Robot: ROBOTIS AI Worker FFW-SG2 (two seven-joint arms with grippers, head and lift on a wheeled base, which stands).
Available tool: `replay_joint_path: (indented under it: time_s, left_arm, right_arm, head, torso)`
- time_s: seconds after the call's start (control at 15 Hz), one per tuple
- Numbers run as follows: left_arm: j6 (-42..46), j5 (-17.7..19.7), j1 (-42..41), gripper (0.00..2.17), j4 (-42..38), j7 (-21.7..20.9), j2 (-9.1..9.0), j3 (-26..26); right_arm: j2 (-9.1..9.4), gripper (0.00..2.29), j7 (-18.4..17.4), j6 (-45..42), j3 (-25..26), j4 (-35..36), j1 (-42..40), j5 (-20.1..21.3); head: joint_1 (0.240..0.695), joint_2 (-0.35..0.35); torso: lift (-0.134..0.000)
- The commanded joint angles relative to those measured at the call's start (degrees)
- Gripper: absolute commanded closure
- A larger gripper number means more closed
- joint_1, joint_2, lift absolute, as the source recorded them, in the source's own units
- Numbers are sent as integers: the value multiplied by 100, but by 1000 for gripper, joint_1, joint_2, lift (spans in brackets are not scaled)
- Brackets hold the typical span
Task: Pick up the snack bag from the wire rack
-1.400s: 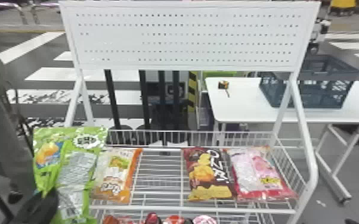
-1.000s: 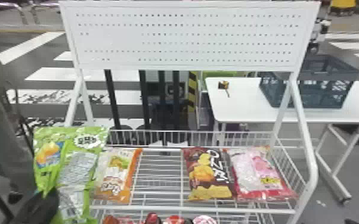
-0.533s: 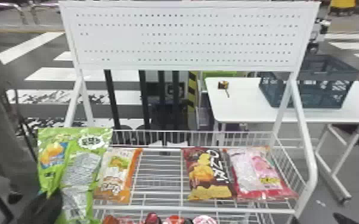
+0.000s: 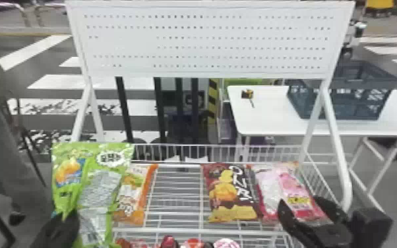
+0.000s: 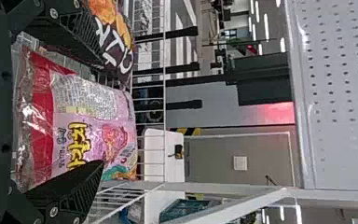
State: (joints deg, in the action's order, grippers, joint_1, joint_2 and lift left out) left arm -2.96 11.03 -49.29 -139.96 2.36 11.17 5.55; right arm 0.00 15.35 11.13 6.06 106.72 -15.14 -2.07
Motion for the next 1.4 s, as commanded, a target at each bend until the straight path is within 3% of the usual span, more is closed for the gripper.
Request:
replay_joint_path:
  time_s: [0.0, 0.4, 0.47, 0.53, 0.6, 0.67, 0.73, 1.13, 1.33]
  left_arm:
    - [-17, -4, -2, 1878, -14, 2, -1, 8]
    - [1, -4, -2, 1878, -22, 2, 17, 43]
    - [1, -4, -11, 1878, -22, 2, 17, 52]
    - [1, -4, -2, 1878, -22, 2, 17, 52]
    - [1, -4, -2, 1878, -22, 2, 17, 52]
    - [-17, -4, -2, 1878, -22, 2, 8, 52]
    - [1, -4, -2, 1878, -22, 2, 8, 60]
    - [1, -4, -28, 1878, -40, 2, 17, 69]
    - [-17, -4, -28, 1878, -40, 2, 35, 69]
  right_arm:
    - [5, 144, 99, 377, 27, -512, 556, 172]
    - [5, 151, 56, 782, 141, -1338, 1215, 462]
    - [5, 245, 56, 957, 141, -1365, 1277, 462]
    - [5, 464, 47, 1098, 141, -1356, 1294, 418]
    - [5, 1153, 47, 1221, 123, -1277, 1286, 286]
    - [5, 2034, -50, 1221, 79, -1198, 1259, 260]
    - [5, 2253, -129, 1291, 53, -1118, 1233, 242]
    - [5, 2253, -261, 1379, 9, -776, 1040, 207]
    - [5, 2253, -445, 1291, -17, -240, 714, 181]
  head:
    - [499, 0]
    - [499, 0]
    - [499, 0]
    - [499, 0]
    - [499, 0]
    - [499, 0]
    - [499, 0]
    - [499, 0]
    - [499, 0]
  torso:
    - [0]
    - [0]
    - [0]
    - [0]
    - [0]
    - [0]
    - [0]
    - [0]
    - [0]
